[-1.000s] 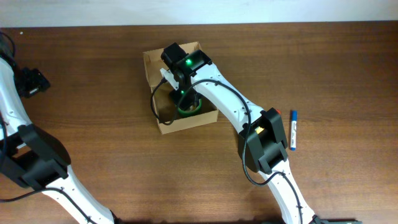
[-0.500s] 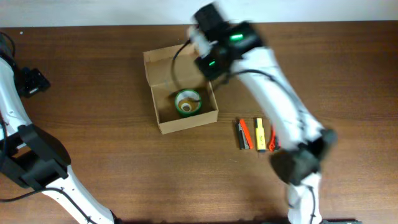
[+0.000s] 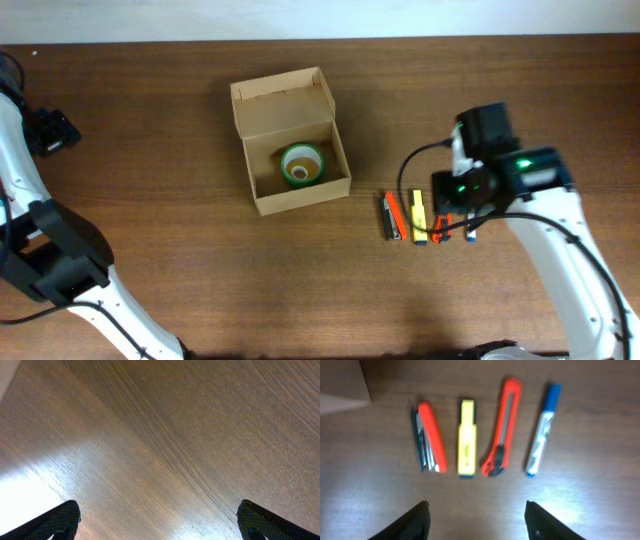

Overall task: Pack container
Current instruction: 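Grasp the red and black stapler with the right gripper, then place the stapler into the box beside the tapes, release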

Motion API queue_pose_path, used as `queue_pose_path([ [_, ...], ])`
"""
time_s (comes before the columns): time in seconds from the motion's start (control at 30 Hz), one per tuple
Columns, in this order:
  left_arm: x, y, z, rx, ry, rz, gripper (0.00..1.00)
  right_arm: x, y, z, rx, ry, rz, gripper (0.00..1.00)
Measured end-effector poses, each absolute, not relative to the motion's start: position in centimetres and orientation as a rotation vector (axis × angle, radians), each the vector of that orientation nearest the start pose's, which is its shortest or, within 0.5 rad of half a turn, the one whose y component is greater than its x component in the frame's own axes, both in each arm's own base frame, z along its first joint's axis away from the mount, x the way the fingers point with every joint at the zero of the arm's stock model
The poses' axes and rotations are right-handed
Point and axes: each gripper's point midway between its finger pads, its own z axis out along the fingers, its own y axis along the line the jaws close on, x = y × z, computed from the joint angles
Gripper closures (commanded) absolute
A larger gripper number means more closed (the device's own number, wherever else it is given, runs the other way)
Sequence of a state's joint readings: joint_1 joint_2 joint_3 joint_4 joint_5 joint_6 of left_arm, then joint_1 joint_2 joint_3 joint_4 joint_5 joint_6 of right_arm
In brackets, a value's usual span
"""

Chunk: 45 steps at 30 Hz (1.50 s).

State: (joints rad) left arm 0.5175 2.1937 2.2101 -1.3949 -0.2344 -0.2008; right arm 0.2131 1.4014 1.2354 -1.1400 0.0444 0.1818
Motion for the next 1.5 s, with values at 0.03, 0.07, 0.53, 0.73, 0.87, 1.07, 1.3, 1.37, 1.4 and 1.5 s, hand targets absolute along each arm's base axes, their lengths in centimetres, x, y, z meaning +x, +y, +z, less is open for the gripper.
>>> queue_pose_path([
  [0.03, 38.3, 26.4, 15.5, -1.074, 2.764, 0.391, 0.00, 28.4, 6.3, 13.8, -0.066, 2.889, 0.017, 0.36],
  [0.07, 38.3, 26.4, 15.5, -1.073, 2.763, 0.390, 0.00, 27.9, 7.2, 12.2, -0.100, 2.923, 0.017, 0.35],
  [0.53, 38.4, 26.4, 15.5, -1.073, 2.763, 0.390, 0.00, 30.0, 12.3, 1.6, -0.242, 3.072, 0.115, 0.32],
  [0.73, 38.4, 26.4, 15.5, -1.073, 2.763, 0.390, 0.00, 30.4, 12.9, 0.7, -0.255, 3.074, 0.154, 0.33],
  [0.87, 38.4, 26.4, 15.5, -1.073, 2.762, 0.390, 0.00, 30.4, 12.8, -0.1, -0.263, 3.086, 0.136, 0.63],
  [1.07, 38.4, 26.4, 15.5, -1.073, 2.763, 0.390, 0.00, 30.8, 12.6, 0.0, -0.272, 3.076, 0.112, 0.96],
  [1.3, 38.4, 26.4, 15.5, -1.073, 2.763, 0.390, 0.00, 34.7, 12.6, 5.9, -0.325, 3.042, -0.009, 0.96],
  [1.37, 38.4, 26.5, 15.5, -1.073, 2.762, 0.390, 0.00, 37.3, 12.7, 10.0, -0.314, 2.963, -0.034, 0.96],
  [1.4, 38.4, 26.4, 15.5, -1.073, 2.762, 0.390, 0.00, 38.7, 12.8, 12.5, -0.307, 2.911, -0.029, 0.96],
  [1.5, 38.4, 26.4, 15.5, -1.073, 2.762, 0.390, 0.00, 42.1, 12.9, 19.0, -0.271, 2.749, -0.001, 0.96],
])
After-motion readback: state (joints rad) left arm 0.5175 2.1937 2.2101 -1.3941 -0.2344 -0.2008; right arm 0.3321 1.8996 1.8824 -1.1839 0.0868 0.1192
